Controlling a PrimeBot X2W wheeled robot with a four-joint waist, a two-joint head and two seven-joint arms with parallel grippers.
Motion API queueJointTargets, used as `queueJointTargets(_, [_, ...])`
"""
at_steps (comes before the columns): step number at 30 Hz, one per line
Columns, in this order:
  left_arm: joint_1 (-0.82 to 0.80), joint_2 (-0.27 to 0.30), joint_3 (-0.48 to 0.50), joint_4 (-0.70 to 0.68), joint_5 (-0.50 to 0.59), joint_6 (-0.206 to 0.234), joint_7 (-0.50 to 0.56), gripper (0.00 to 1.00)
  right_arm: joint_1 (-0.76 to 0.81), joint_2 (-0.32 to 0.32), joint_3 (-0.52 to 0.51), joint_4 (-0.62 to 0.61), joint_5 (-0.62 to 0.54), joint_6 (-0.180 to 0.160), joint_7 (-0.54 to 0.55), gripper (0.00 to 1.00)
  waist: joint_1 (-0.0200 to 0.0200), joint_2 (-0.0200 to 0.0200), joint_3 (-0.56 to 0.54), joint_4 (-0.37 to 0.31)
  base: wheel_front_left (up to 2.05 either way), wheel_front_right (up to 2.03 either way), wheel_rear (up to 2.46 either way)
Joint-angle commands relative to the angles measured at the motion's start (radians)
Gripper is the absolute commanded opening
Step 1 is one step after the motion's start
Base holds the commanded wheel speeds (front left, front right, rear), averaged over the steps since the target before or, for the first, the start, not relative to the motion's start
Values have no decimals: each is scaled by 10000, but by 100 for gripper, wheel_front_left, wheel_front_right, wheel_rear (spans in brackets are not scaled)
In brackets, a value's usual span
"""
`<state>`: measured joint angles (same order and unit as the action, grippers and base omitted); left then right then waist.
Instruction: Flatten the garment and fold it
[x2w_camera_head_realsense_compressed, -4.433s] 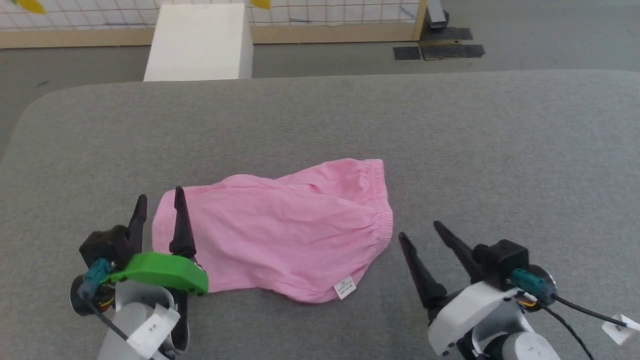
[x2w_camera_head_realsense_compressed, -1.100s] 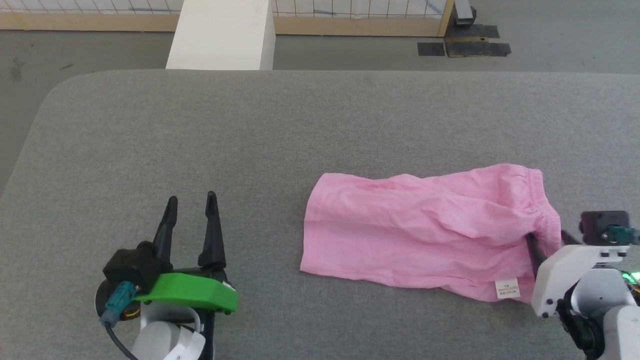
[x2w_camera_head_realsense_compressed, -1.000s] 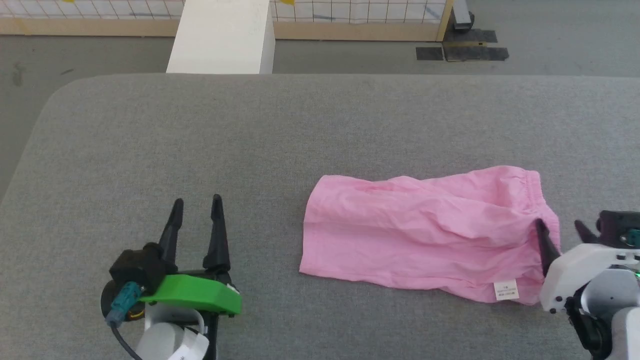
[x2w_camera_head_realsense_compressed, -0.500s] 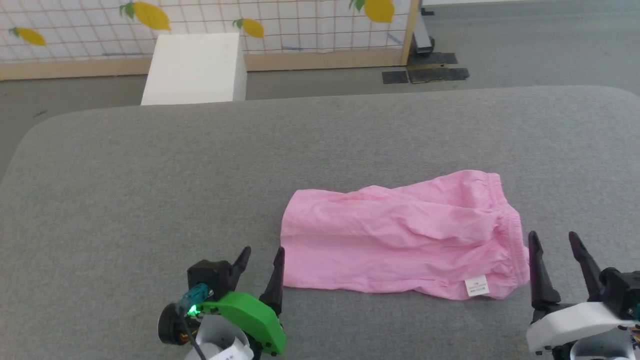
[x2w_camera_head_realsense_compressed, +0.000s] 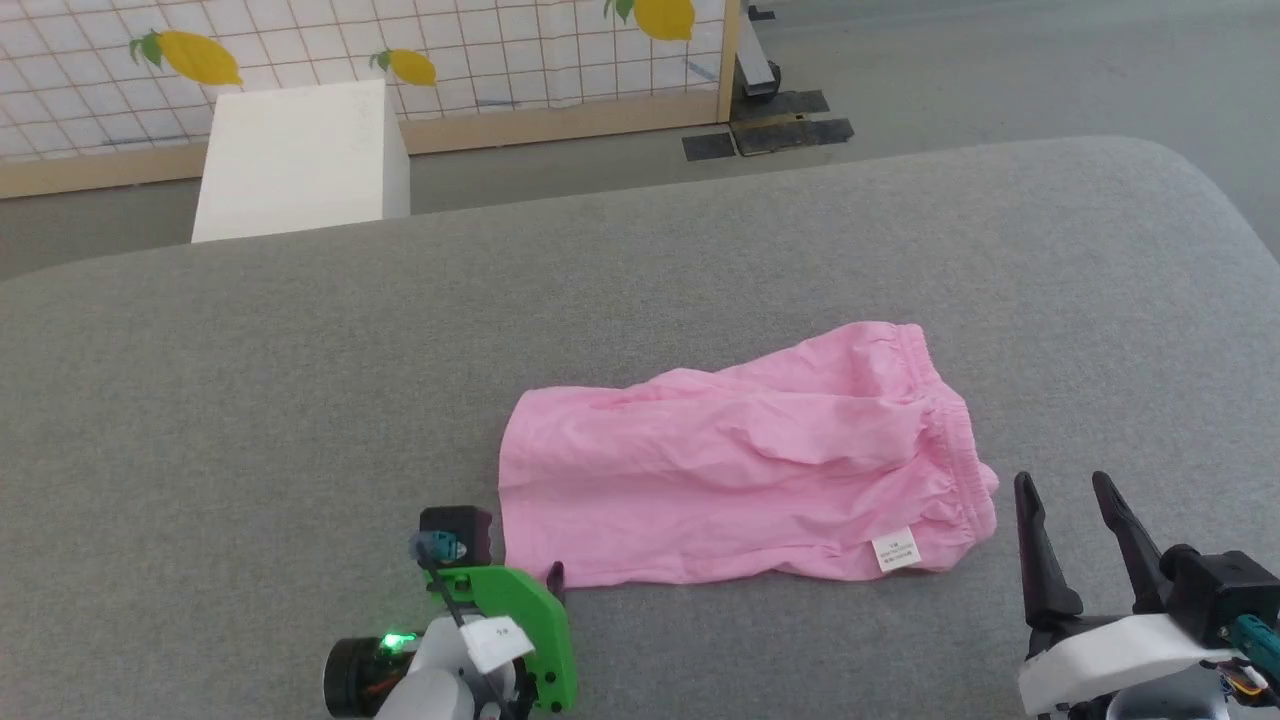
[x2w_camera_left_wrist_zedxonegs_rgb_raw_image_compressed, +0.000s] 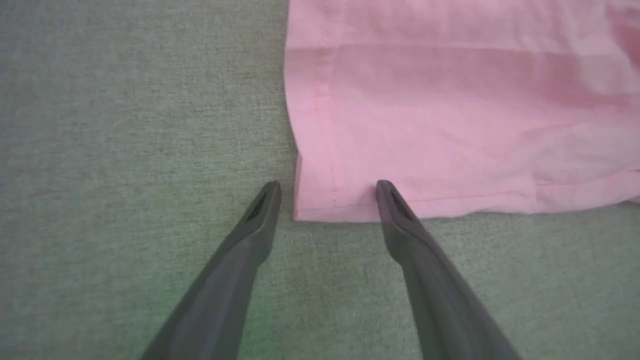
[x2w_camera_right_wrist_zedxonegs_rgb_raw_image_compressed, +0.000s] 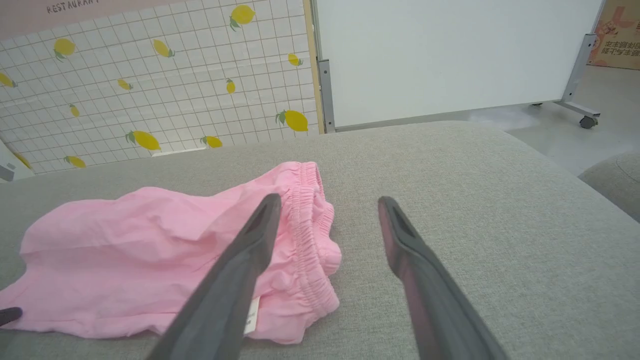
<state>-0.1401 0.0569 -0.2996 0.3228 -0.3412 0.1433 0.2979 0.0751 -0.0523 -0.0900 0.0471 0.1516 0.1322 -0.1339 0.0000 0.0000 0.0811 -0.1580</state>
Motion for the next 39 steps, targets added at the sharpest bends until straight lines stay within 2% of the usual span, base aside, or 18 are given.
queueJointTargets(1, [-238,95,-39,146,106,153,313,100,-16,19,41,-20,100,-15,-109,100,0,0,117,-117,0,0,0])
queueJointTargets(5, [-422,168,-223,451,146,267,1310,100,-95,19,71,-30,161,-15,-128,100,0,0,229,-187,0,0,0])
queueJointTargets(6, [-435,189,-289,503,137,240,1562,67,-106,20,80,-31,173,-15,-126,100,0,0,248,-193,0,0,0])
queueJointTargets(7, [-442,218,-375,533,117,184,1857,25,-114,20,93,-37,182,-15,-122,100,0,0,269,-197,0,0,0])
queueJointTargets(8, [-437,249,-454,532,103,115,2073,0,-120,20,104,-44,187,-15,-118,100,0,0,284,-198,0,0,0])
queueJointTargets(13, [-306,402,-625,168,-15,-101,2569,0,-163,20,90,-67,174,-15,-61,100,0,0,358,-143,0,0,0])
queueJointTargets(17, [-152,505,-514,-165,-103,-39,2468,0,-122,20,-13,98,117,-15,256,100,0,0,374,-53,0,0,0])
queueJointTargets(29, [-179,509,-605,-692,-228,-47,2400,0,-1686,20,-78,2125,124,-15,3894,100,0,0,624,333,0,0,0])
queueJointTargets(37, [-313,452,-737,-659,-306,-125,2306,0,-2379,20,-78,3012,-647,-15,6602,100,0,0,777,594,0,0,0])
queueJointTargets(38, [-319,456,-736,-649,-322,-132,2284,0,-2361,20,-78,3011,-677,-15,6983,57,0,0,784,615,0,0,0])
queueJointTargets(39, [-323,461,-736,-640,-331,-138,2267,0,-2334,20,-67,2968,-694,-15,7255,37,0,0,786,630,0,0,0])
